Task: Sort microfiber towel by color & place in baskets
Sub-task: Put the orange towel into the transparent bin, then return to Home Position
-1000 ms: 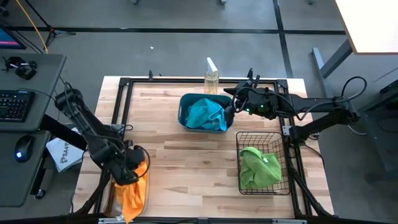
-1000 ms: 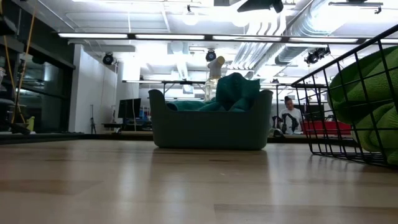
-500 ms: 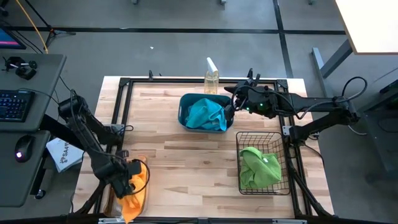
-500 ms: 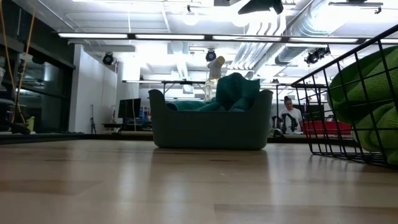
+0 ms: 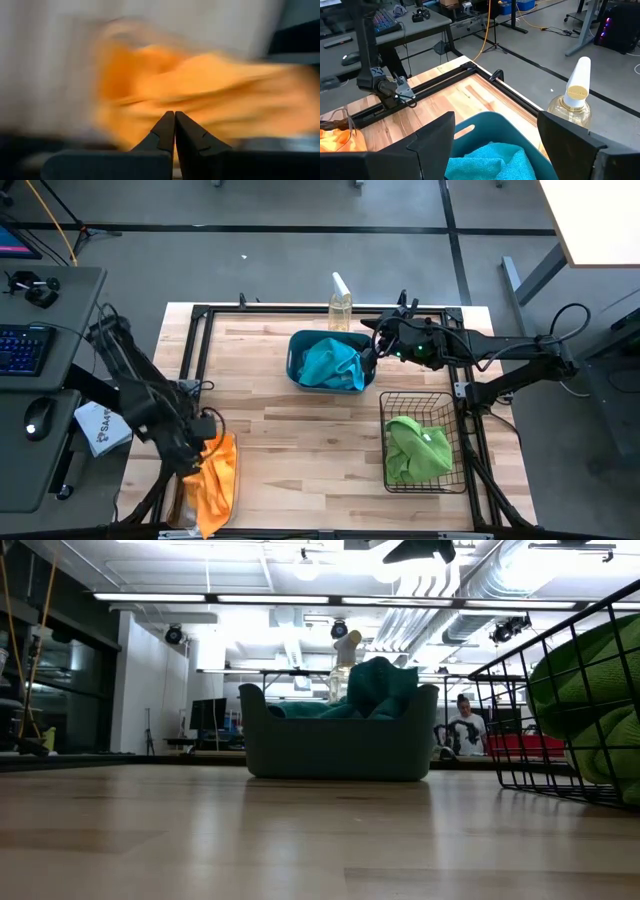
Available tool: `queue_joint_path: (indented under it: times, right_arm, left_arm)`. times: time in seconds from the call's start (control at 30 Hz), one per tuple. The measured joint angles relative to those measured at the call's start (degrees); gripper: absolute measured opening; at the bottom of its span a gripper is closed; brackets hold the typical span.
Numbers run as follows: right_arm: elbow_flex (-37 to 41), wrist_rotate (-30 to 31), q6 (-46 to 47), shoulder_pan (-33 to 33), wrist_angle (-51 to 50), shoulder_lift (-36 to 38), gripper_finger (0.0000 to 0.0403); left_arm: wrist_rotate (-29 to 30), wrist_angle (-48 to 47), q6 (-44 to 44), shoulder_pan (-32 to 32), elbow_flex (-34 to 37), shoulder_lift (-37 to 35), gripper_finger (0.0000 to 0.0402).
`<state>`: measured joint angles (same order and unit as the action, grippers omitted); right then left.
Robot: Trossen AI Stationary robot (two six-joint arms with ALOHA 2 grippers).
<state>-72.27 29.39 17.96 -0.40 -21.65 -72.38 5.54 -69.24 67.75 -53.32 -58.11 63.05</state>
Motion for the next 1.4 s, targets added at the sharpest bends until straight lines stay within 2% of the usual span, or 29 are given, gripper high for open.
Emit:
queue_joint_path:
  times: [0.1,0.2,0.5,0.6,0.7,0.87,0.97,1.03,1.2,1.33,1.4]
  right_arm:
    - [0.0,0.0,0.0,0.0,0.0,0.0,0.0279]
    - [0.0,0.0,-0.24,0.0,-0.01,0.0,0.0279]
    - [0.02,0.0,-0.44,0.0,-2.33,0.0,0.0279]
    - [0.02,-0.01,-0.01,0.0,-3.53,0.0,0.0279]
    - [0.02,0.0,0.0,0.0,-3.91,0.0,0.0279]
    - [0.02,0.0,0.07,0.0,-3.93,0.0,0.0279]
    - [0.02,0.0,0.17,0.0,-3.93,0.0,0.0279]
    - [0.02,0.0,0.18,0.0,-3.93,0.0,0.0279]
    - [0.02,0.0,0.17,0.0,-3.91,0.0,0.0279]
    - [0.02,0.0,0.09,0.0,-3.85,0.0,0.0279]
    - [0.02,0.0,0.08,0.0,-3.83,0.0,0.0279]
  left_arm:
    - [-2.14,13.85,-0.82,-0.75,0.29,-2.74,0.0]
    - [-3.35,25.44,-4.91,-2.03,1.35,-0.62,0.0]
    - [-9.84,37.46,-8.88,-4.22,1.55,17.6,0.0]
    - [-9.92,34.98,-8.43,-4.25,1.55,21.43,0.0]
    - [-8.8,25.86,-6.27,-4.24,1.55,24.09,0.0]
    - [-3.65,11.91,-2.32,-4.24,1.55,26.88,0.0]
    - [-2.01,11.27,-2.46,-4.21,1.55,27.91,0.0]
    - [-3.88,12.74,-4.14,-3.88,1.57,27.97,0.0]
    - [-11.55,13.34,-10.24,-2.79,-0.31,24.04,0.0]
    - [-11.39,11.77,-11.2,-1.55,-1.87,16.74,0.0]
    - [-9.49,10.35,-10.84,-0.54,-2.58,12.47,0.0]
